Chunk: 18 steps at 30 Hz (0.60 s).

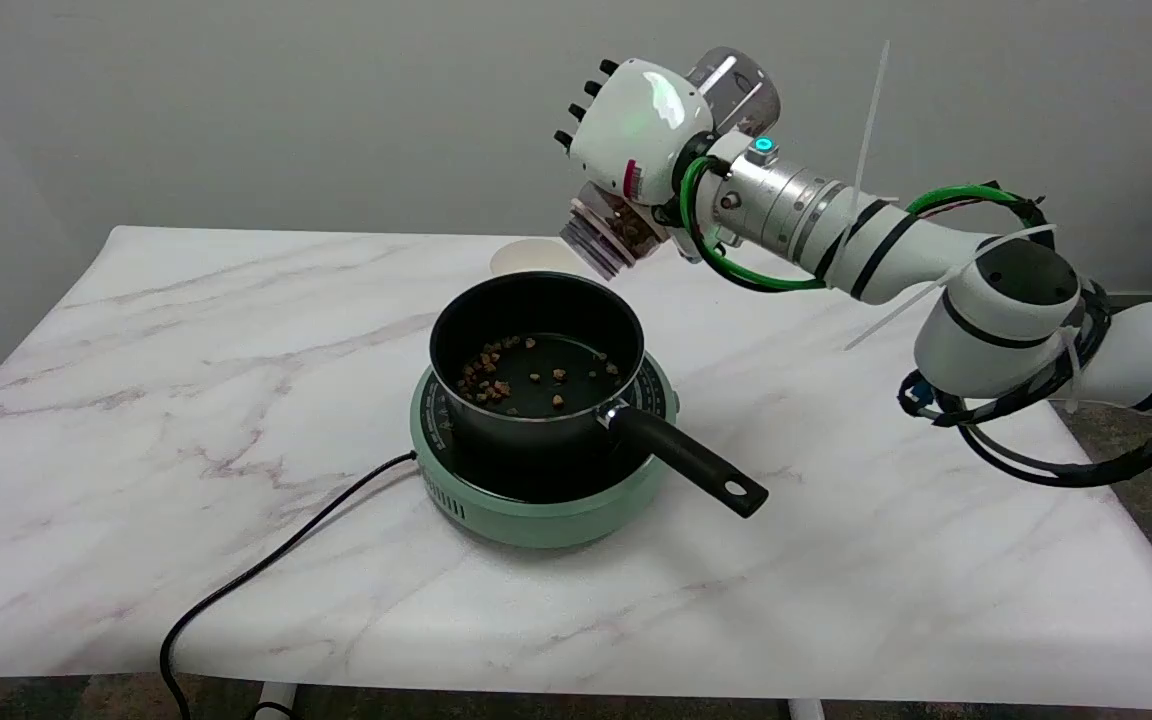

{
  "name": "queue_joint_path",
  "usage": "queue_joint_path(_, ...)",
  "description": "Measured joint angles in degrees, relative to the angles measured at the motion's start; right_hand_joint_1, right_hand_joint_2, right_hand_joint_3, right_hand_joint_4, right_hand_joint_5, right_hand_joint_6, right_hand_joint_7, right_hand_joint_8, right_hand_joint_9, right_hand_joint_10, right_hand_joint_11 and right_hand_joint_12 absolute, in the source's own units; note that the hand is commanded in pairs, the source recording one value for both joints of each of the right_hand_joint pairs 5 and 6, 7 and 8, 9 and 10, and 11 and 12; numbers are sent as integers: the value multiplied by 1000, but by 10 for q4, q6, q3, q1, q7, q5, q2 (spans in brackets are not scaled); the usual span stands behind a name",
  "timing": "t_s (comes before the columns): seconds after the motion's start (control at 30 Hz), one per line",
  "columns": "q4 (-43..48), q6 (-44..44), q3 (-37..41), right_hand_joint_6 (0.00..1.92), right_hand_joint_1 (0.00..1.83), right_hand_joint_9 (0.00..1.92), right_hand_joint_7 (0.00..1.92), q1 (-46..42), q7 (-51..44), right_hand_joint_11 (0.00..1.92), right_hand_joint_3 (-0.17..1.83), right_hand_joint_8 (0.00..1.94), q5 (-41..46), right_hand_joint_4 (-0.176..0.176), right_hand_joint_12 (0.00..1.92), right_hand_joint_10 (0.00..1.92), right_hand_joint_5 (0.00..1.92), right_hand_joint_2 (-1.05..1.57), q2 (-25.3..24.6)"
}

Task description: Place the bottle onto the table.

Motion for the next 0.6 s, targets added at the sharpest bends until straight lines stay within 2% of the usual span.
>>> queue_joint_path(0.6,1,0,4,1516,1490,1202,1384,-21,12,1055,788,1384,16,0,1055,1202,1516,673,-3)
